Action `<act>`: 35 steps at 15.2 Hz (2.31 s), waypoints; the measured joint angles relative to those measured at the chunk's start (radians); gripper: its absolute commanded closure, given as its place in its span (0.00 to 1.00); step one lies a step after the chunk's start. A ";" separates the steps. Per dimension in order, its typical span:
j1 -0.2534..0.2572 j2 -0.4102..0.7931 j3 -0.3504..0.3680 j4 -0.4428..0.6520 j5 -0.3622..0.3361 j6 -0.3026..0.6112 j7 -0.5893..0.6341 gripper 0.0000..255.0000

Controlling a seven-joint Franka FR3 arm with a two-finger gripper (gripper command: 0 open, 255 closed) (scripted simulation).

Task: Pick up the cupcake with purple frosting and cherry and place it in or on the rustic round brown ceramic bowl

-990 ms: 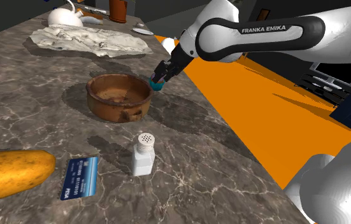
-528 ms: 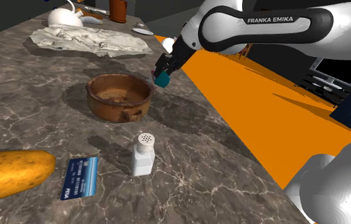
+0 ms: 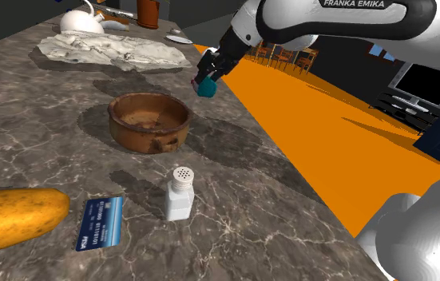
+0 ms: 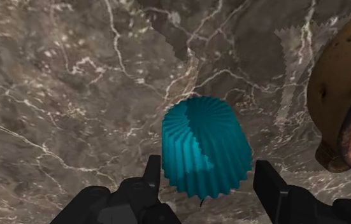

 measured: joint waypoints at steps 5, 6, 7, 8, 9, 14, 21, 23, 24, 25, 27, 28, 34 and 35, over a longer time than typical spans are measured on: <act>-0.002 0.000 -0.002 0.063 -0.005 -0.063 0.007 1.00; -0.003 0.001 -0.003 0.080 -0.006 -0.078 0.008 1.00; -0.003 0.005 -0.002 0.099 -0.009 -0.093 0.011 1.00; -0.003 0.006 -0.002 0.112 -0.010 -0.105 0.014 1.00; -0.003 0.005 -0.002 0.112 -0.010 -0.105 0.014 0.00; -0.009 0.080 -0.009 0.154 0.007 -0.215 0.046 0.00; -0.009 0.168 -0.009 0.173 0.026 -0.297 0.089 0.00; -0.007 0.174 -0.008 0.151 0.026 -0.272 0.087 0.00; -0.006 0.180 -0.007 0.143 0.027 -0.257 0.086 0.00; -0.006 0.181 -0.007 0.137 0.027 -0.251 0.086 0.00; -0.005 0.183 -0.006 0.134 0.027 -0.245 0.087 0.00; -0.005 0.183 -0.006 0.133 0.027 -0.244 0.087 0.00; -0.005 0.183 -0.005 0.132 0.027 -0.243 0.087 1.00; -0.005 0.183 -0.005 0.132 0.027 -0.243 0.087 1.00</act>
